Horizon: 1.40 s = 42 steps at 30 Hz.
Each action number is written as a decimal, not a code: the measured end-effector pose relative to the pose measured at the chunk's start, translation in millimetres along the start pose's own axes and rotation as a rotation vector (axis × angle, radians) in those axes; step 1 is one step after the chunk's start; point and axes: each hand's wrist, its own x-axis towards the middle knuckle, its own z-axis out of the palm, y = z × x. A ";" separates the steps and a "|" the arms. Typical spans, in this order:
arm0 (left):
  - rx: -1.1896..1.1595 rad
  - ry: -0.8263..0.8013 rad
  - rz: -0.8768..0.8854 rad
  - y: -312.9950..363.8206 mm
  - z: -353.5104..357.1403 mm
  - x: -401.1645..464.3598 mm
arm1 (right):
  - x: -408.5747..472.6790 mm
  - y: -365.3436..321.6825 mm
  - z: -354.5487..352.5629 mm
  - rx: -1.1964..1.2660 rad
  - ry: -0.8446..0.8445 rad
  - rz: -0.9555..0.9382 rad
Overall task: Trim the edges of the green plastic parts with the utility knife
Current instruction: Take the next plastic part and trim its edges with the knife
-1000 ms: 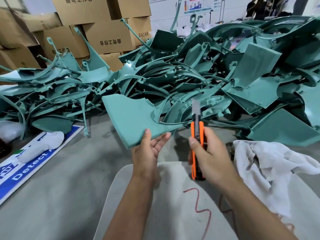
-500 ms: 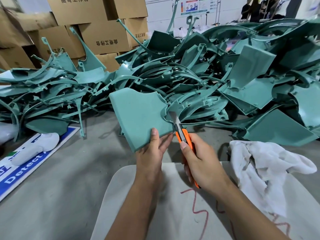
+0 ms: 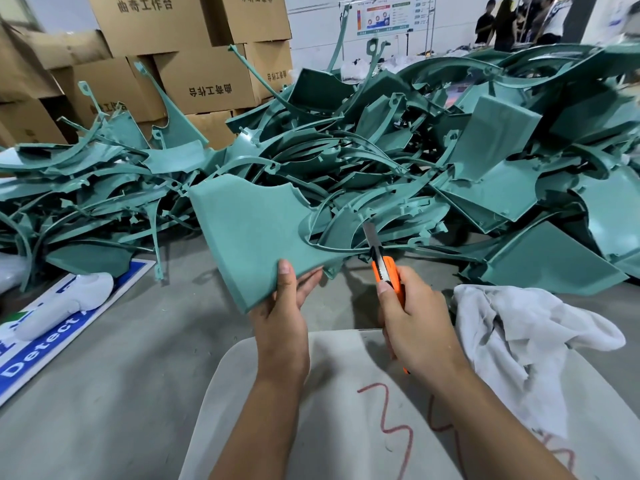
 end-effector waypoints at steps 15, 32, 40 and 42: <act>0.052 0.095 0.361 10.0 3.7 -1.7 | -1.3 -8.4 -10.7 -0.288 0.180 -0.010; 0.073 0.127 0.539 12.9 -1.1 -7.2 | -0.3 -4.1 -10.2 -0.165 0.345 -0.102; -0.112 0.256 0.339 10.2 -11.1 8.5 | -0.9 -5.0 -11.3 0.023 0.327 -0.170; -0.146 0.312 0.231 11.2 -15.3 15.9 | -1.0 -5.4 -11.9 0.087 0.303 -0.187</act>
